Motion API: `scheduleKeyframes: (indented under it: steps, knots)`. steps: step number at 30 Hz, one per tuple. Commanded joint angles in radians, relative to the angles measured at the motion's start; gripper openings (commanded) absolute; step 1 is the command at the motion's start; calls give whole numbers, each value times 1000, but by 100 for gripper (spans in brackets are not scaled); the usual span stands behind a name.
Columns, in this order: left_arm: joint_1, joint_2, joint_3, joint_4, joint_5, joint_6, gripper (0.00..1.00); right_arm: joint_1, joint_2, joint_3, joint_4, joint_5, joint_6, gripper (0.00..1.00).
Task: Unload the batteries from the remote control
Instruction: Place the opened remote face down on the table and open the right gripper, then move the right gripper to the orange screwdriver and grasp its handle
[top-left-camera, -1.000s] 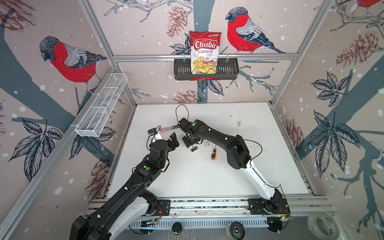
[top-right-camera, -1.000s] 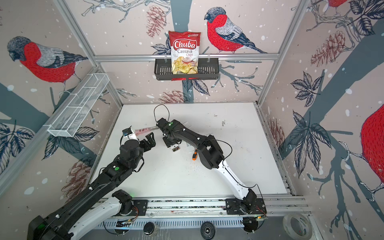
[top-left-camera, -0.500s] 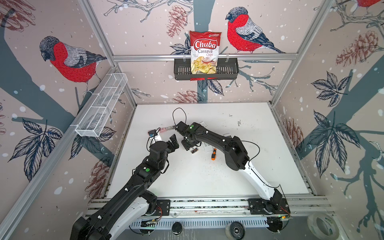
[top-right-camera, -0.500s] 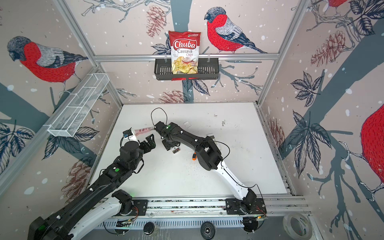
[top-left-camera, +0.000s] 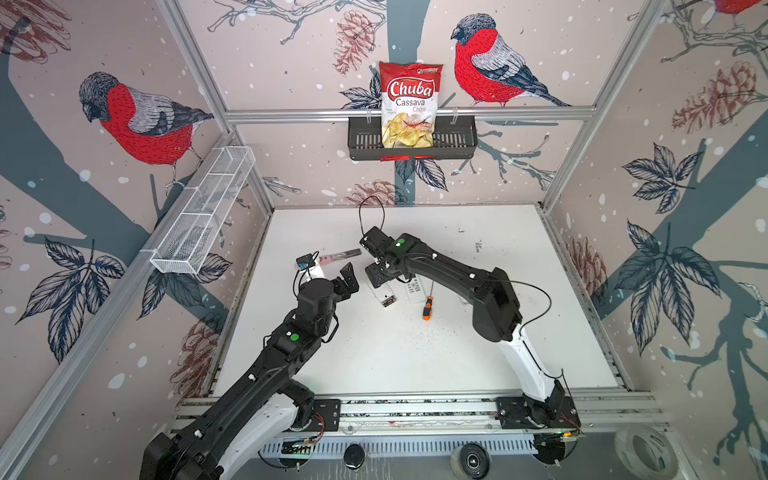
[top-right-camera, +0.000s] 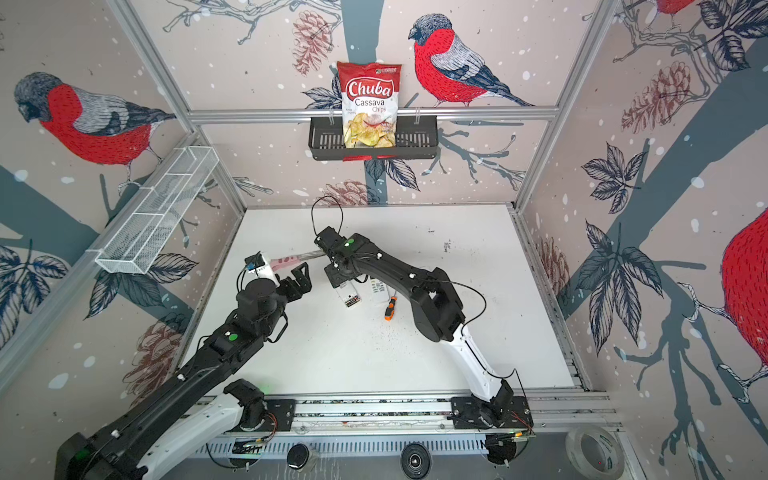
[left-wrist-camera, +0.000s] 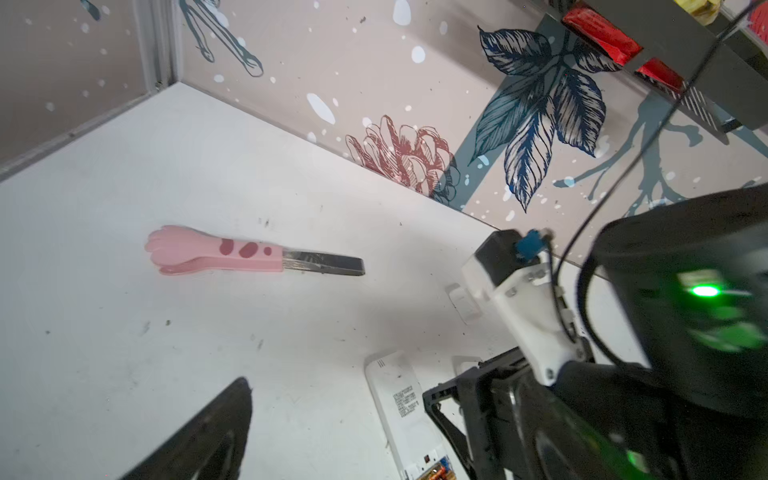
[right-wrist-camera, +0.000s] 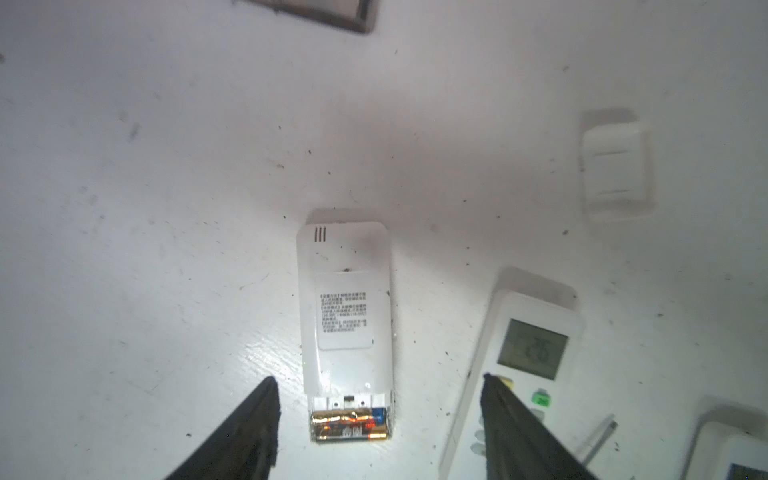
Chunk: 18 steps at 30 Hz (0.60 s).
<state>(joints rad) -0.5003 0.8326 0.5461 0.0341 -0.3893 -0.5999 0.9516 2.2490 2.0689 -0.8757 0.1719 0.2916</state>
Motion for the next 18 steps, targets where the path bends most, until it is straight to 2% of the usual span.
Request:
scheduleKeyframes:
  steps: [1, 5, 10, 14, 18]
  knots:
    - [0, 55, 32, 68, 45, 26, 98, -9, -155, -155, 99, 82, 65, 75]
    - [0, 138, 41, 115, 94, 25, 98, -49, -394, -472, 206, 85, 124, 74]
    - [-8, 213, 44, 138, 131, 29, 98, -90, -567, -747, 252, 104, 201, 72]
    - [-20, 240, 37, 143, 124, 36, 98, -111, -633, -900, 326, 67, 243, 70]
    - [-24, 250, 30, 145, 116, 42, 98, -119, -611, -951, 360, 35, 261, 63]
